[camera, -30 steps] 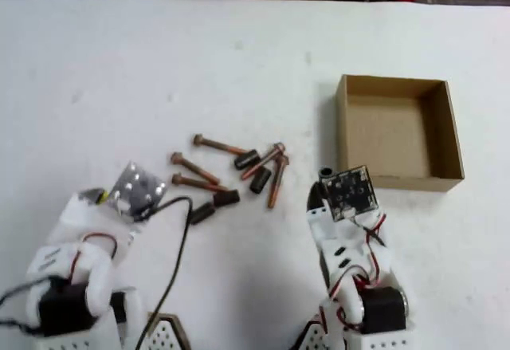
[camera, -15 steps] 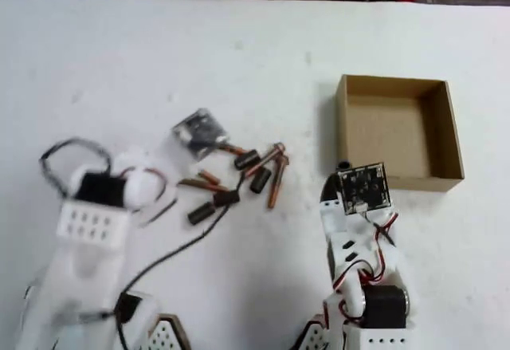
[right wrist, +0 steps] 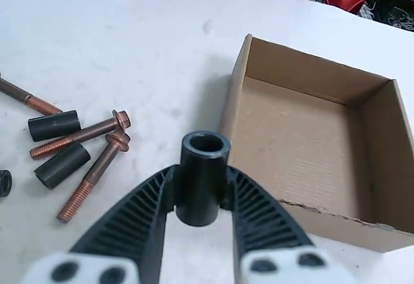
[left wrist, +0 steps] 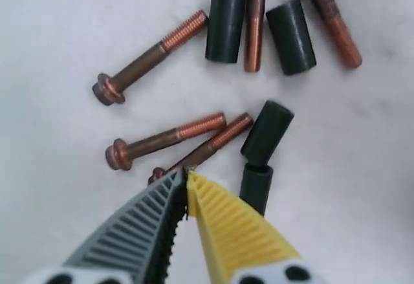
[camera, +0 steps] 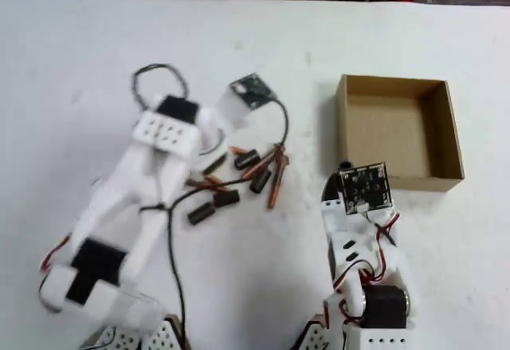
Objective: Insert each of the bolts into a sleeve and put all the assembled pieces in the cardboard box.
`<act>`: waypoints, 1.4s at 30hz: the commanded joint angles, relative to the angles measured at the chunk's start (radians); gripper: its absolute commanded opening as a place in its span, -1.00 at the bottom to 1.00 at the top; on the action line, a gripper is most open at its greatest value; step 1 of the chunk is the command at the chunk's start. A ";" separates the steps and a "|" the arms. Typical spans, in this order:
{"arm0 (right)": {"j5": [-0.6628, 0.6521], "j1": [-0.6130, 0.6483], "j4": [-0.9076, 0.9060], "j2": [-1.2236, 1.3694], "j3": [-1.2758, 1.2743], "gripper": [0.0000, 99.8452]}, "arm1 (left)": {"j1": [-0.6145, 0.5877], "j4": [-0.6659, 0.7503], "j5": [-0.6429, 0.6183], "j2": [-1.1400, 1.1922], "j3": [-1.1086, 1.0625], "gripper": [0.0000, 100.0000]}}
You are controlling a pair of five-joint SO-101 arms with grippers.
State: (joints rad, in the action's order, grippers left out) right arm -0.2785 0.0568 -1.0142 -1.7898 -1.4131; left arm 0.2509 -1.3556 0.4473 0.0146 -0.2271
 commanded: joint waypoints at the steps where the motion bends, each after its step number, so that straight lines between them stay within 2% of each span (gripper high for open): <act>1: 0.011 -0.008 0.028 -0.012 -0.002 -0.97 | 0.091 0.009 -0.316 0.139 0.187 -0.95; 4: 0.011 -0.008 0.028 -0.013 -0.005 -0.97 | 0.136 0.008 -0.439 0.226 0.285 -0.95; 8: 0.011 -0.008 0.028 -0.013 -0.005 -0.97 | 0.196 0.008 -0.460 0.331 0.394 -0.95; 11: 0.011 -0.010 0.028 -0.013 -0.005 -0.97 | 0.232 0.002 -0.522 0.407 0.470 -0.95; 16: 0.011 -0.048 0.028 -0.013 -0.005 -0.97 | 0.239 0.000 -0.583 0.533 0.603 -0.95; 21: 0.011 -0.044 0.038 -0.013 -0.006 -0.97 | 0.249 -0.098 -0.646 0.633 0.744 -0.95; 26: 0.011 -0.047 0.042 -0.012 -0.015 -0.97 | 0.262 -0.157 -0.654 0.720 0.885 -0.95; 30: 0.011 -0.047 0.042 -0.012 -0.015 -0.97 | 0.280 -0.183 -0.687 0.791 0.959 -0.83; 34: 0.011 -0.045 0.042 -0.012 -0.015 -0.97 | 0.291 -0.212 -0.704 0.837 1.037 -0.82; 42: 0.009 -0.048 0.056 -0.013 -0.017 -0.97 | 0.298 -0.233 -0.729 0.869 1.083 -0.82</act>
State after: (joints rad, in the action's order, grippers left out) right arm -0.2785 0.0169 -0.9927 -1.7898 -1.4377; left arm 0.5286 -1.5719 -0.2723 0.8999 0.8055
